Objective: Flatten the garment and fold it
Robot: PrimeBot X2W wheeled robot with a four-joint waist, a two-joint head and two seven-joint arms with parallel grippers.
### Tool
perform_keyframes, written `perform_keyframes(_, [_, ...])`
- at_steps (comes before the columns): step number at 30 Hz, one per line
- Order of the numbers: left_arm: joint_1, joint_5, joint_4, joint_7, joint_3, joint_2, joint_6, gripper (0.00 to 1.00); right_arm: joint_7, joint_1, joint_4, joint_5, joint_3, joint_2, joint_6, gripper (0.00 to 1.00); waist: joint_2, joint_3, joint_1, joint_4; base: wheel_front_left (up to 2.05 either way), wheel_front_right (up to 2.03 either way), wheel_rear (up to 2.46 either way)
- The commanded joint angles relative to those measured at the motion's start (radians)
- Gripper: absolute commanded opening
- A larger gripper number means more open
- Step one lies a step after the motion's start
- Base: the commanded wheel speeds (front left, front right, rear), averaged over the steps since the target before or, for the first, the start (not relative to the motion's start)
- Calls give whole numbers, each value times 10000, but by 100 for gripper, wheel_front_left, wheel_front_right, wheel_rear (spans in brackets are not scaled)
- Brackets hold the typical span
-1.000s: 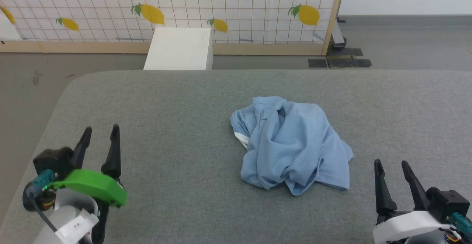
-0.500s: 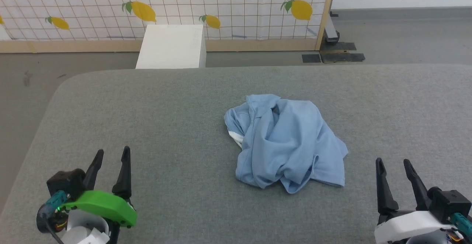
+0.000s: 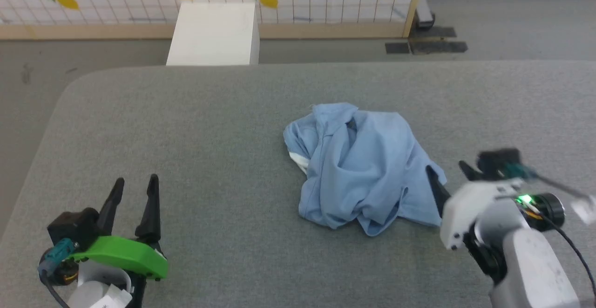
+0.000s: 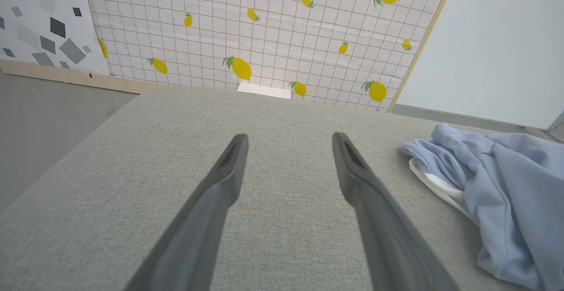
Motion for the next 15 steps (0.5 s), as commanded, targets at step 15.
perform_keyframes(15, [-584,253,-292,-47,388,-51,-397,100,6320,-729,666,-1001,552,-1,-15,100,45,1211,0,717,0,0,0])
